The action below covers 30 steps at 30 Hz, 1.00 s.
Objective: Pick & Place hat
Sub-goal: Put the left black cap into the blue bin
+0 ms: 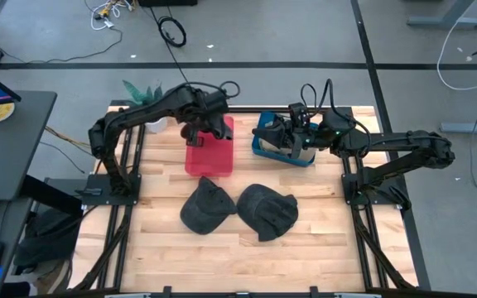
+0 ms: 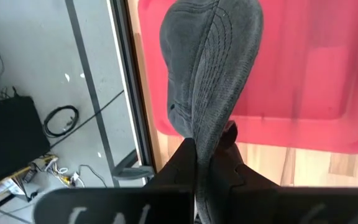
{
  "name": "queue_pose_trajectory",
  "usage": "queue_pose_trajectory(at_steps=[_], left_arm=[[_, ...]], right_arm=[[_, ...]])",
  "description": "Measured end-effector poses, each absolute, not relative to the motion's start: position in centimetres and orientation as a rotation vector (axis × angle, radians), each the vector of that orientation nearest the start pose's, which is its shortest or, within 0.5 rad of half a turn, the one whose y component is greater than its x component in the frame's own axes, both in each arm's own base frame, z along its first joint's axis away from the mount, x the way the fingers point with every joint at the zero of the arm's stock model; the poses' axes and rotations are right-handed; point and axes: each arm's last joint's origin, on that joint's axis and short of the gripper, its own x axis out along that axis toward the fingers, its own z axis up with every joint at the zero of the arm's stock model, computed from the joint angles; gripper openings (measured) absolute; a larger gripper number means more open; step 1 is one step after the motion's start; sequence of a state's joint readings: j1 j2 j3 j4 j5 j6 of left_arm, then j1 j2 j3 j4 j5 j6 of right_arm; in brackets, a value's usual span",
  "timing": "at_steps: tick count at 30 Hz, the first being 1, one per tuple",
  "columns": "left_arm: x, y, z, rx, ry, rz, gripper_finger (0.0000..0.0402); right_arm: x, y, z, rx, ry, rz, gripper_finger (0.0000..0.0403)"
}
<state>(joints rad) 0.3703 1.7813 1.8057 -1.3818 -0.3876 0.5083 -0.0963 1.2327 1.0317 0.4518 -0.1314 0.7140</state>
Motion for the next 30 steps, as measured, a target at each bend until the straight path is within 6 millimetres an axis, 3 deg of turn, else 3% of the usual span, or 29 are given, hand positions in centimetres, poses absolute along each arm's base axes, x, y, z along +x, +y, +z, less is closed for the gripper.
queue_pose_trajectory(at_steps=[13, 23, 30], left_arm=[[30.5, 14.4, 33.3, 0.432, 1.573, 0.233, 0.0012], [32.3, 15.1, 30.4, 0.411, 1.644, 0.197, 0.0012], [33.7, 15.8, 28.7, 0.416, 1.651, 0.284, 0.0012]], right_arm=[[27.7, -2.3, 38.6, 0.687, -0.223, 0.112, 0.0001], [27.7, -2.3, 38.5, 0.686, -0.218, 0.108, 0.0001], [27.7, -2.3, 38.5, 0.685, -0.214, 0.106, 0.0001]])
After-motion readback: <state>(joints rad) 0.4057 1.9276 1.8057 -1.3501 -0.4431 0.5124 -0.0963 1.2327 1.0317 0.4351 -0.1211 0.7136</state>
